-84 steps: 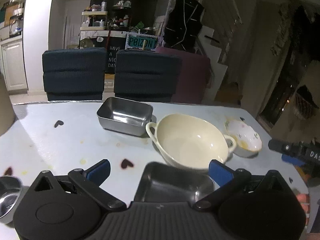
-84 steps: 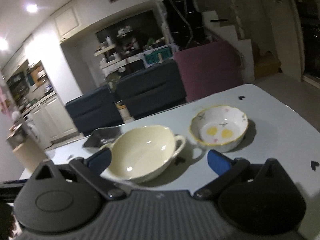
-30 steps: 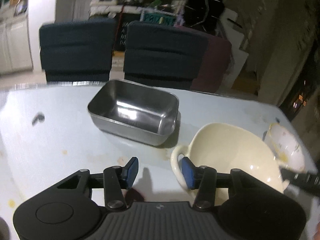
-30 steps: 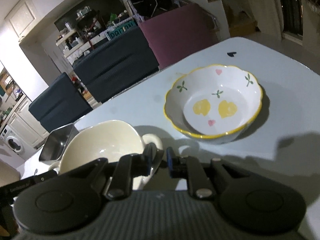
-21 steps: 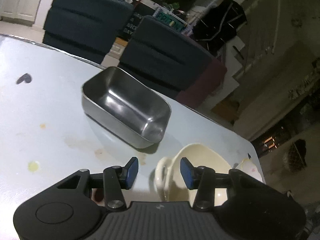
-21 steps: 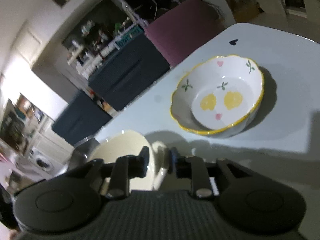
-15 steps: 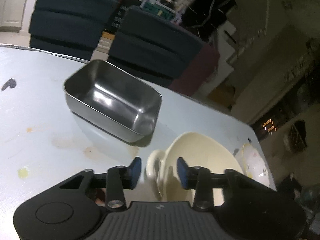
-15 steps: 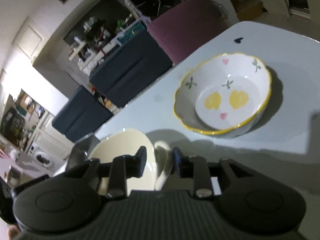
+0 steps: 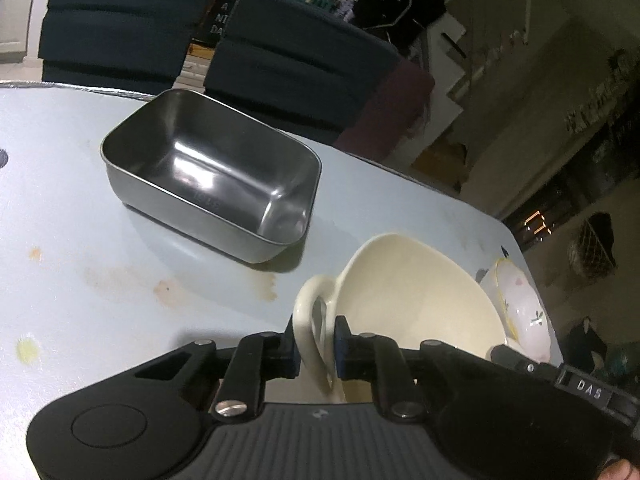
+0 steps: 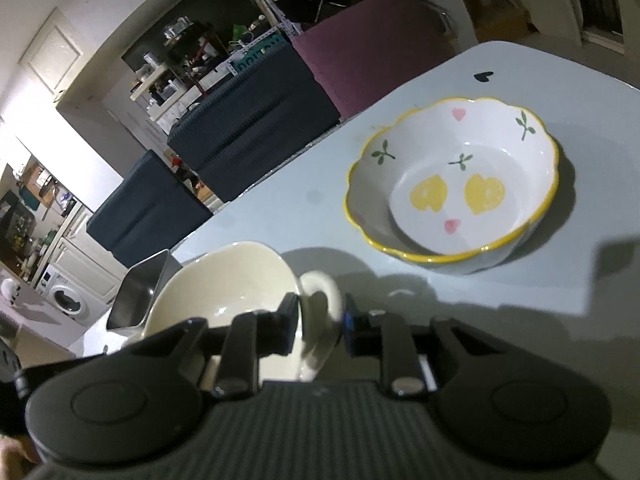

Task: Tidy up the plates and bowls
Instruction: 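Close the left tool on a cream bowl handle while the right tool closes on the other, then lift the cream two-handled bowl off the table with both tools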

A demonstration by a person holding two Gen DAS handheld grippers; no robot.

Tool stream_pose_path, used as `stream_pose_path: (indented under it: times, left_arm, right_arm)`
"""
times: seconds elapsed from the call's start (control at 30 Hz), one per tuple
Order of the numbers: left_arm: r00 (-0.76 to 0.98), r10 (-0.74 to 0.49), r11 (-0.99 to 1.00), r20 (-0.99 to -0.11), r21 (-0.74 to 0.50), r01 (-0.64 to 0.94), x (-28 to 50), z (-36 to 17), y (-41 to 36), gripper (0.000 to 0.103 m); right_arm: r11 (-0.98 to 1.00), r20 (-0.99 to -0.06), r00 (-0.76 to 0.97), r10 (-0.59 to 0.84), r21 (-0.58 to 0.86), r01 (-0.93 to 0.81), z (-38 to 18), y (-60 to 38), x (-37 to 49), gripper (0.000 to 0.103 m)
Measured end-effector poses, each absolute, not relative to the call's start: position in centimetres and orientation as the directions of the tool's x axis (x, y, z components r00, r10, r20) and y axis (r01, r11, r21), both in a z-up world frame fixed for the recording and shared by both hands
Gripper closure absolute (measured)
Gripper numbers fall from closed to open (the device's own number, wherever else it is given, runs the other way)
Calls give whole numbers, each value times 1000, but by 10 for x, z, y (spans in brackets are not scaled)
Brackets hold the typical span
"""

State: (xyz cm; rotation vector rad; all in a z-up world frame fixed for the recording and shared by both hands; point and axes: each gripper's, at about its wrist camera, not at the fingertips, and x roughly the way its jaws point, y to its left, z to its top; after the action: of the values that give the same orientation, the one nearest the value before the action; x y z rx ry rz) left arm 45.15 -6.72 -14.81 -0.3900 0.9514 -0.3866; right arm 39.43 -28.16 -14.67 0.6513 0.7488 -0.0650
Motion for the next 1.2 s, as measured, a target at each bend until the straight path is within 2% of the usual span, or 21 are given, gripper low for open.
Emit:
stream_pose_path:
  times: [0.17,0.4,0.5,0.53,0.67,0.7,0.77,0.9,1.03,1.2]
  left_arm:
    - [544,-453,873,-707,-474,111,449,-146,-70,85]
    - [568,-421,867,-708,-497,22,448,-146,-70,81]
    - [569,-414,875,-711,-482,34,449,-144,-69,80]
    - [568,-413,877,-712,-478,38,449,-143,-69,80]
    - [562,-385,905,-732,-419,74,450,-136,-75,77]
    - [568,-362,924,-740,-366,112,450,-132,-82,77]
    - [584,-316,948,-748,-269,169,447,-128,-93,75]
    - [583,-342,936,-737,-326,136,446,-131,-84,77]
    - [603,-326,943,-728,-296,152,440,-122,-86,77]
    - [625,-317,946,-713,-279,162,430,-101,-91,77]
  right_arm:
    - [835,-658,737,155,486,258,-146,-280,396,76]
    - [830,-647,744,166,499,249,-147,-279,399,76]
    - [833,-659,738,147,485,267,-147,-281,399,64]
    - [835,-658,739,148,484,263,-148,-282,398,64]
    - [848,-665,734,140,463,258,-145,-279,399,69]
    - [848,-664,734,142,464,255,-144,-278,400,74]
    - [862,-669,732,131,442,249,-142,-274,401,74]
    - [881,-676,729,110,406,243,-139,-270,401,75]
    - [907,-671,735,101,365,209,-134,-265,400,75]
    - [902,-645,756,112,385,195,-124,-268,394,75]
